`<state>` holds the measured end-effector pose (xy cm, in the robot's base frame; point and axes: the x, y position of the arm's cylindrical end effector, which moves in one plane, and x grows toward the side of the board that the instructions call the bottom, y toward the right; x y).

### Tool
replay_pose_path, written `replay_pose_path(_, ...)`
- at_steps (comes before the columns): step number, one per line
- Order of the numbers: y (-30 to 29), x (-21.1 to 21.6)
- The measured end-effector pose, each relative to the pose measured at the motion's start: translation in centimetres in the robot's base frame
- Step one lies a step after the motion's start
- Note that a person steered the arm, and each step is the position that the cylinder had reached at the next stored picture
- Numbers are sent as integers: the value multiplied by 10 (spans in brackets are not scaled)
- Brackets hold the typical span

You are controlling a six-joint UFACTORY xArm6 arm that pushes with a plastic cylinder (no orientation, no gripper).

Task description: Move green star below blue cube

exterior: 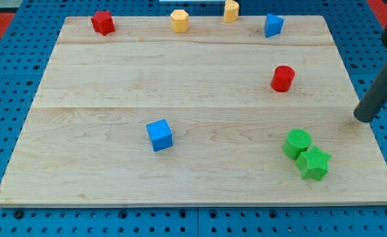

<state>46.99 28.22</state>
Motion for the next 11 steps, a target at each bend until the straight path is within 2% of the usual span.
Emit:
replay_pose_path(3, -17, 0)
replay_pose_path(5, -17, 53)
replay_pose_path(6, -55, 85)
replay_pose_path(7, -154, 107)
replay_pose_path(9, -163, 119)
replay_pose_path(10, -194, 137)
replay_pose_path(11, -256, 133)
